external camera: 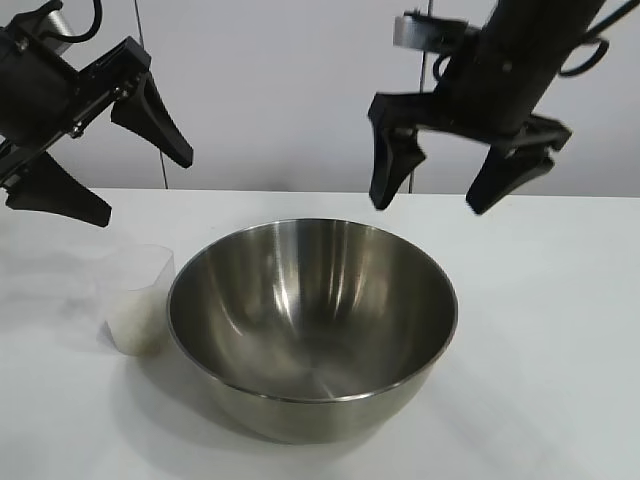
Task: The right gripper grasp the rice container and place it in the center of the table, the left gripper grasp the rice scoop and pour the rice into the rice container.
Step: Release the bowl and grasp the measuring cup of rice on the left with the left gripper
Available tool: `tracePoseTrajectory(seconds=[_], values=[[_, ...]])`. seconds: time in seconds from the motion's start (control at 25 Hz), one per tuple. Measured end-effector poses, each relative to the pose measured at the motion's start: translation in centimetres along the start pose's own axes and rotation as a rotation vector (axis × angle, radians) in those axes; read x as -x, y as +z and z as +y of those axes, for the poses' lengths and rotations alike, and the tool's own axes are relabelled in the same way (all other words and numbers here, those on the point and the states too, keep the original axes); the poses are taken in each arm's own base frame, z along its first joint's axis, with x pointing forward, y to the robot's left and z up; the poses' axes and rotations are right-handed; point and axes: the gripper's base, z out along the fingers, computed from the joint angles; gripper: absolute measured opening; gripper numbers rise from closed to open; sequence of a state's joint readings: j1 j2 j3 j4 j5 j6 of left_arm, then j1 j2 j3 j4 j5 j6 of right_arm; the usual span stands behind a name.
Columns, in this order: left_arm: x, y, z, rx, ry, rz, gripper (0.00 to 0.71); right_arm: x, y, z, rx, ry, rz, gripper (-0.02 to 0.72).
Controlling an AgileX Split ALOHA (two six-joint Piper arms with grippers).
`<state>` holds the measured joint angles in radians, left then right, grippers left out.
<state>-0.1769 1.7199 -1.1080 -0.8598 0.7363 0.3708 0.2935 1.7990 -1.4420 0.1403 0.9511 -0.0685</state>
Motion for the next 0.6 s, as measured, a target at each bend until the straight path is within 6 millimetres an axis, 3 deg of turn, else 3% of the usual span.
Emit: tracePoseTrajectory(seconds=[0.08,0.2,0.4,0.48,0.6], values=[[0.0,0.0,0.0,0.000,0.000,0.000,0.656,0.3,-1.2,-2.0,-0.048,0.022,0.024,0.674],[0.0,0.0,0.0,0.000,0.000,0.000,0.656,0.2,-2.8,-6.7,-0.116,0.123,0.037,0.674],[0.0,0.0,0.0,0.000,0.000,0.000,0.656,-2.2,-5.7,-13.4,-0.184,0.309,0.069,0.674],[0.0,0.0,0.0,0.000,0.000,0.000,0.656,-3.0,-7.5,-14.4,-0.194,0.352,0.053,0.670],[0.0,0.0,0.0,0.000,0.000,0.000,0.656,-4.0,-11.1,-13.9,-0.190,0.380,-0.020,0.650]])
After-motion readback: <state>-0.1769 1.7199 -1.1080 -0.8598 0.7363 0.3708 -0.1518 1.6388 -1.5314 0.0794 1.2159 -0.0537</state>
